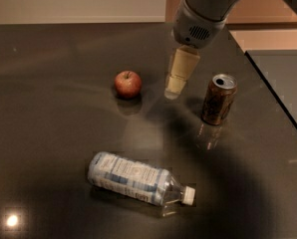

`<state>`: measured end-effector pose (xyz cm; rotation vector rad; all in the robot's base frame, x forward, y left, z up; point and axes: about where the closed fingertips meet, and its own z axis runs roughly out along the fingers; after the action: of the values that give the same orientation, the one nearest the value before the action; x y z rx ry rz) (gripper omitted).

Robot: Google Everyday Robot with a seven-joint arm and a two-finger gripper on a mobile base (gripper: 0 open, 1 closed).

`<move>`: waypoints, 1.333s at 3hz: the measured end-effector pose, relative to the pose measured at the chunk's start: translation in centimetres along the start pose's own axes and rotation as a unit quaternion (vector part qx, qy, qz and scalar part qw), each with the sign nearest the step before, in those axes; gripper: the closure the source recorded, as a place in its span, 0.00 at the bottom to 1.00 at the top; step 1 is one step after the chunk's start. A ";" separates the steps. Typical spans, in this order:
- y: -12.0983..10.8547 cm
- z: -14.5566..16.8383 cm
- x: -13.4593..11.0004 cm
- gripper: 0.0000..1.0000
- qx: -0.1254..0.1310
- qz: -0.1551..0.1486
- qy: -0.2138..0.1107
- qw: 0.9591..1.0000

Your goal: Pick apple

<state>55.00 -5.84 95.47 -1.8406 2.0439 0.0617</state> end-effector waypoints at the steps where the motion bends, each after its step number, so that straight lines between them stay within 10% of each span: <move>1: 0.4 1.8 -1.6 0.00 -0.008 -0.016 0.001 1.000; 4: -1.2 7.3 -2.9 0.00 -0.033 -0.016 0.009 0.999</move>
Offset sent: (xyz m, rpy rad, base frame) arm 0.0151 0.0421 -0.0437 -0.0220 0.0576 0.0493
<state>58.23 -1.17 89.93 -1.9188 2.0461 0.1052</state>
